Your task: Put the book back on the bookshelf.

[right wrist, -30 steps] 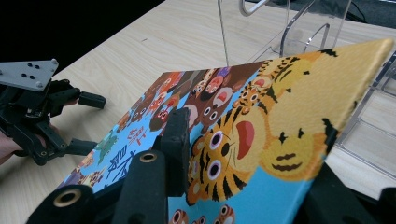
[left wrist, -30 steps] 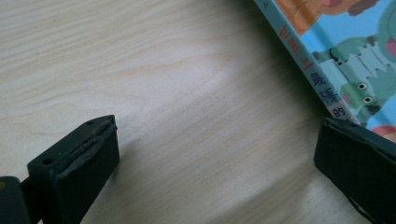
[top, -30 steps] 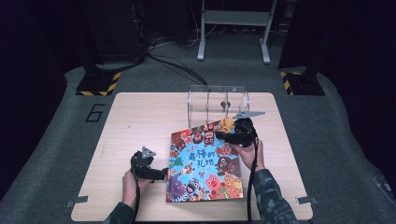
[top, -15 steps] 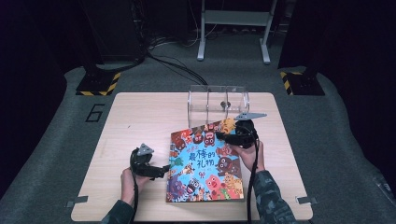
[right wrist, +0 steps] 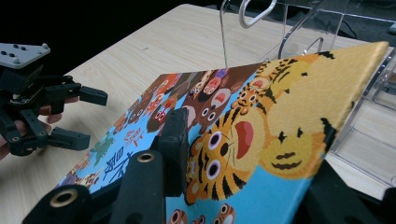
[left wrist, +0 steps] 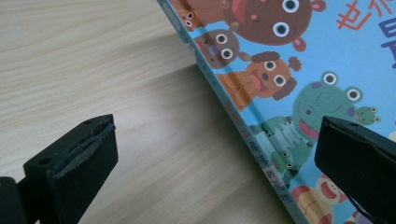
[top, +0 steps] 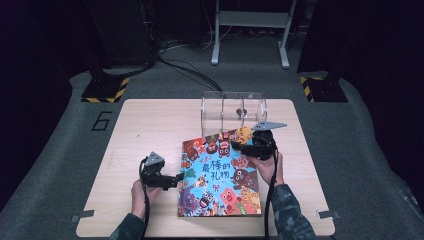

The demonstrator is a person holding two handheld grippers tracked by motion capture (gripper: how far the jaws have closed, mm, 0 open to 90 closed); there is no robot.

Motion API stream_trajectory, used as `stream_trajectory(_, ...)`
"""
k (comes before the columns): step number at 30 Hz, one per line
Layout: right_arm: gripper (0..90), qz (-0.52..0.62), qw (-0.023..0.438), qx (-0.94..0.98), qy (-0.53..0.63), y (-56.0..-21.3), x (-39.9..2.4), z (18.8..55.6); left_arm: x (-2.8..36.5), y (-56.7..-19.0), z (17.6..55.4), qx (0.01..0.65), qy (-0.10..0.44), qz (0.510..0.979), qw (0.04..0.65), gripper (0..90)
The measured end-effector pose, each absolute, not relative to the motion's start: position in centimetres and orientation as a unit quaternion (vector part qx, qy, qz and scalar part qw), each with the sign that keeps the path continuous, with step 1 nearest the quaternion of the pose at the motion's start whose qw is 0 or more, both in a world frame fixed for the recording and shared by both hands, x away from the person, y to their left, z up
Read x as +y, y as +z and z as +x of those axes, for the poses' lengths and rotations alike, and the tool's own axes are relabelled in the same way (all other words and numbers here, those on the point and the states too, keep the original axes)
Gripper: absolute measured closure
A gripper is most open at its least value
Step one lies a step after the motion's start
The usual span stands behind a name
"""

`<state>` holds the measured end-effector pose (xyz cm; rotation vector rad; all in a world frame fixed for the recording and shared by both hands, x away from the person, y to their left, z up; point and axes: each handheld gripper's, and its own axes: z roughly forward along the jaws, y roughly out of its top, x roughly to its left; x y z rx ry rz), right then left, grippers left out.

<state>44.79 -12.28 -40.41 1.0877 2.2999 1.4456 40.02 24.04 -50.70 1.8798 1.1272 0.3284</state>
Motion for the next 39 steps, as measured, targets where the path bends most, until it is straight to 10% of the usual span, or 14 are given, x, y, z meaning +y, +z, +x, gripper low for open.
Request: stream_trajectory(39,60.6,0.344,0.125,0.772,0.52,-40.7,-12.1,44.3,21.0,-50.1,40.8,0.423,-0.005,0.792,0.44,0.0)
